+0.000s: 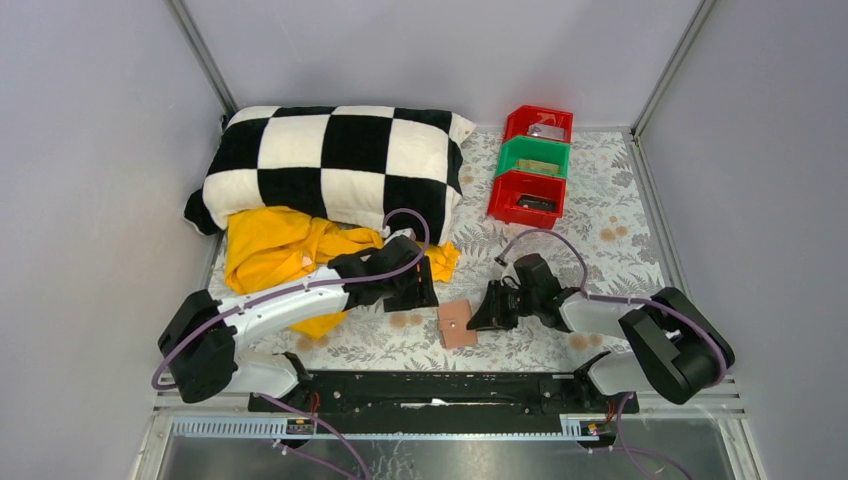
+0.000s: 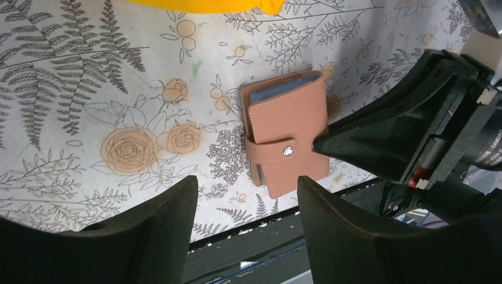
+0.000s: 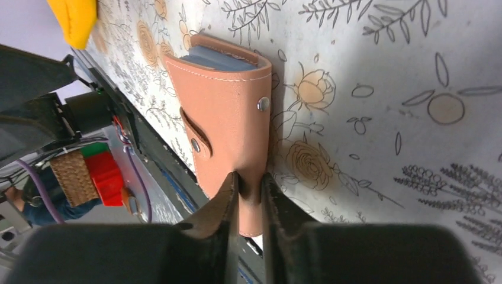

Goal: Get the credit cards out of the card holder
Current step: Open the card holder at the center of the board.

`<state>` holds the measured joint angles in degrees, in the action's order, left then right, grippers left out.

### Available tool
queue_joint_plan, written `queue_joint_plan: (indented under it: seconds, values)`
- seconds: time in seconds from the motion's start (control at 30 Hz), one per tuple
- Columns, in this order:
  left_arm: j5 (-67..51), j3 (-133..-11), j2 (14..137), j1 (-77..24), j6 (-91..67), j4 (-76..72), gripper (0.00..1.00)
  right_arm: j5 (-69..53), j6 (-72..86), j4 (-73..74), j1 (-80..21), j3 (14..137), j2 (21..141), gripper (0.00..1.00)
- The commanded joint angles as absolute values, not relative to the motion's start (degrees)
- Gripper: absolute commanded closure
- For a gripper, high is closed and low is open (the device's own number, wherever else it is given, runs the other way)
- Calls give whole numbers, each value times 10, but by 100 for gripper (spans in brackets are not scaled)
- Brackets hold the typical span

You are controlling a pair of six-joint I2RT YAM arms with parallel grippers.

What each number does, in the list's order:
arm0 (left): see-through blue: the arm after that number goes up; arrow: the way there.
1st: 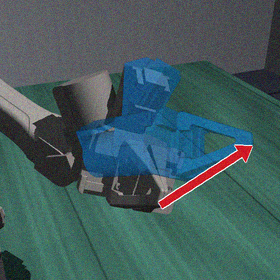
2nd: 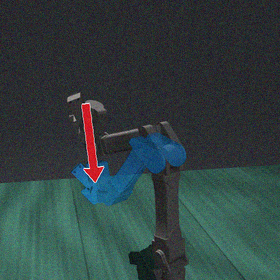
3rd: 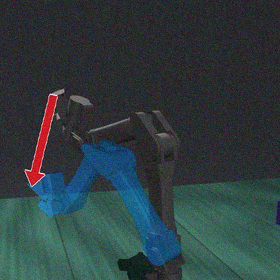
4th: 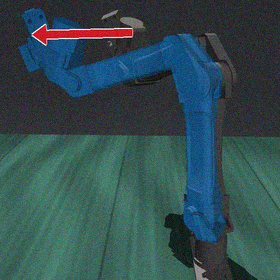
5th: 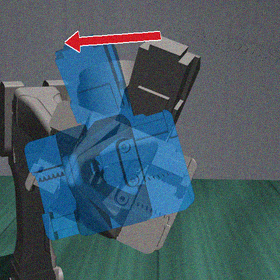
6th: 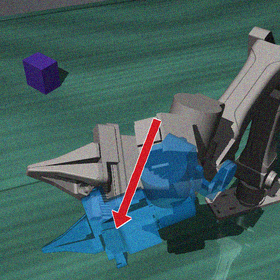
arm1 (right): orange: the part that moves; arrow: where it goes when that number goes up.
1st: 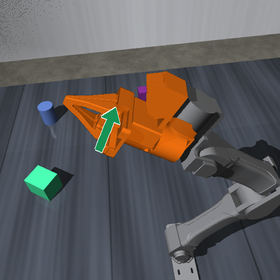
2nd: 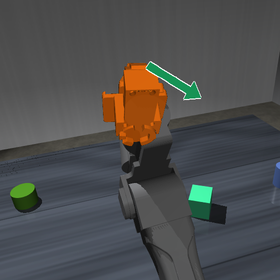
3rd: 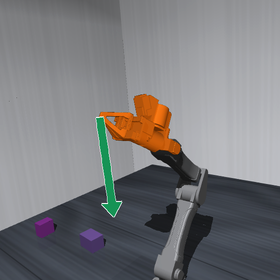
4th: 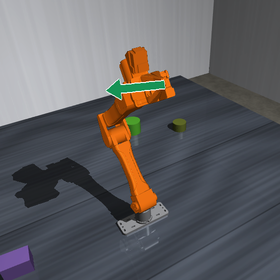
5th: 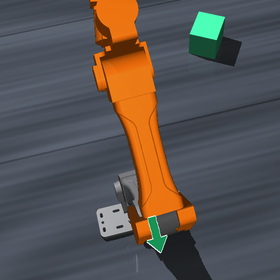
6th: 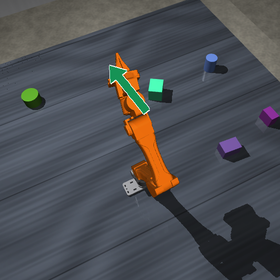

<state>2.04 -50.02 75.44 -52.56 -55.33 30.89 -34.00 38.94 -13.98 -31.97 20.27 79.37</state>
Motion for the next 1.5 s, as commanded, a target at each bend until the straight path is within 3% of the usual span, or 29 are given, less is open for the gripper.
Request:
queue_joint_plan:
  seconds: [0.0,0.1,0.3,0.67,1.47]
  values:
    - [3,-492,771,-526,-553,266,34,-314,466,-163,-321,165,759,88]
    - [-14,-498,785,-530,-552,251,35,-288,493,-156,-322,157,727,100]
    - [11,-492,822,-574,-562,171,45,-233,526,-122,-321,159,681,100]
    - [135,-619,958,-659,-566,247,49,-222,535,-123,-321,162,691,100]
    - [220,-691,1028,-685,-576,349,63,-212,525,-103,-321,170,691,100]
